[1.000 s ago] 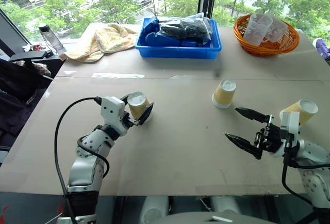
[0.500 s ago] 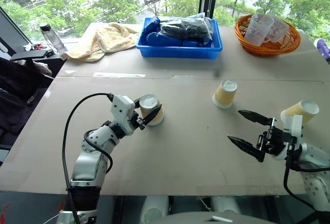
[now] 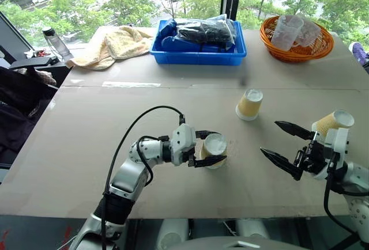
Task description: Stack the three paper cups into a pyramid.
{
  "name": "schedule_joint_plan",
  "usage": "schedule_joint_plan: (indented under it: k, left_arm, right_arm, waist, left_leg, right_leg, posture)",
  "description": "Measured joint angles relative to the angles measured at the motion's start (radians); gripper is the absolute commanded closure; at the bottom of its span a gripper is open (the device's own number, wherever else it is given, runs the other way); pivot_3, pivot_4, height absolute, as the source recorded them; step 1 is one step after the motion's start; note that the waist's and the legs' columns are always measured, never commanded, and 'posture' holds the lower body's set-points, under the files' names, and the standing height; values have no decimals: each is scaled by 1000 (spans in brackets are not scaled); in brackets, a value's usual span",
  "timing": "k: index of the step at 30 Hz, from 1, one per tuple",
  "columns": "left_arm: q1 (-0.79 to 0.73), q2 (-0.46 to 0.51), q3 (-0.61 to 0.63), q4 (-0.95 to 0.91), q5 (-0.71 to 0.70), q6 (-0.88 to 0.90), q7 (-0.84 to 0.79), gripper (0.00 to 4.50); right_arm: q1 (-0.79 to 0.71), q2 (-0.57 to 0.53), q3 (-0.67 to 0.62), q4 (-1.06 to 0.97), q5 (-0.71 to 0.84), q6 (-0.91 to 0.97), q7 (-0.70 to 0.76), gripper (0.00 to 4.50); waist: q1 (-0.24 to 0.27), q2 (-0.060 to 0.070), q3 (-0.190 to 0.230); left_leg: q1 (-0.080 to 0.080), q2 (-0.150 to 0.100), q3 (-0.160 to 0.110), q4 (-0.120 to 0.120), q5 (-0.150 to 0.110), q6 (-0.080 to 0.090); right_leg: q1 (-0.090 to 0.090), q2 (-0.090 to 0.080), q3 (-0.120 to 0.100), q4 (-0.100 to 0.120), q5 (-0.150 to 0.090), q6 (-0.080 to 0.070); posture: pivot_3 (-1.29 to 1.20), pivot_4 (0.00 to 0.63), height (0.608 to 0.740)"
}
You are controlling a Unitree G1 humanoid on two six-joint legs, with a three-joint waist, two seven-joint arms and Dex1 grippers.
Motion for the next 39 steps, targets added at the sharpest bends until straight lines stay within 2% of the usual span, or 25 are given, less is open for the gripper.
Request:
schedule_joint_plan:
  k: [6, 8, 11, 16, 19, 21, 26, 30, 39]
  left_arm:
    - [1, 13, 14, 3, 8, -23, -3, 19]
    - [5, 45, 39, -34, -1, -5, 3, 19]
    - [1, 103, 130, -159, -89, 95, 33, 19]
    - [-43, 227, 299, -345, -368, 360, 83, 19]
    - [-76, 339, 371, -405, -496, 507, 92, 19]
    - [-95, 420, 403, -410, -540, 585, 89, 19]
    - [-105, 540, 462, -413, -567, 681, 79, 19]
    - [-105, 563, 487, -410, -572, 705, 79, 19]
    - [-104, 566, 509, -396, -564, 706, 95, 19]
  right_arm:
    - [-28, 1, 9, -6, -22, 19, -48, 0]
    - [-43, 7, 17, 5, -67, 30, -96, 0]
    - [-80, 26, 42, 55, -155, 66, -201, 0]
    - [-182, 114, 84, 156, -207, 93, -300, 0]
    - [-296, 152, 114, 286, -265, 74, -338, 0]
    - [-372, 188, 121, 383, -298, 55, -364, 0]
    - [-496, 225, 128, 569, -336, -12, -372, 0]
    - [-556, 252, 128, 672, -338, -63, -347, 0]
    - [-638, 292, 133, 764, -334, -113, -285, 0]
  waist:
    - [0, 0, 0]
    - [-2, -1, 0]
    - [-2, 0, 1]
    - [-6, 1, 2]
    - [-10, 0, 4]
    - [-16, -1, 6]
    - [-21, -1, 7]
    - [-27, 0, 7]
    - [-28, 0, 8]
  left_leg:
    - [0, -1, 2, 0, 0, 0]
    - [0, 0, 1, 0, 0, 0]
    - [0, 1, 1, 0, 0, 0]
    - [0, 1, 1, 0, 0, 0]
    - [1, 0, 2, 0, 0, 0]
    - [0, -1, 1, 0, 0, 0]
    - [-1, -1, 1, 0, 0, 0]
    - [-1, -1, 1, -1, 0, -1]
    - [-1, 0, 2, -1, 1, -1]
  right_leg:
    - [0, -2, 1, -1, 0, 0]
    - [0, -1, 1, -1, 0, 0]
    - [-1, -1, 0, 0, 0, 0]
    - [-1, 0, 0, 0, 0, 0]
    - [0, -1, 1, 0, 0, 0]
    - [-1, 0, 1, 0, 0, 0]
    - [-1, 1, 2, 0, 0, 1]
    - [-2, 1, 2, 0, -1, 1]
    - [-2, 1, 3, 0, 0, 1]
  posture:
    - [0, 150, 733]
    - [0, 150, 733]
    - [0, 150, 733]
    - [0, 150, 733]
    - [0, 150, 733]
    - [0, 150, 733]
    - [0, 150, 733]
    - [0, 150, 733]
    - [0, 150, 733]
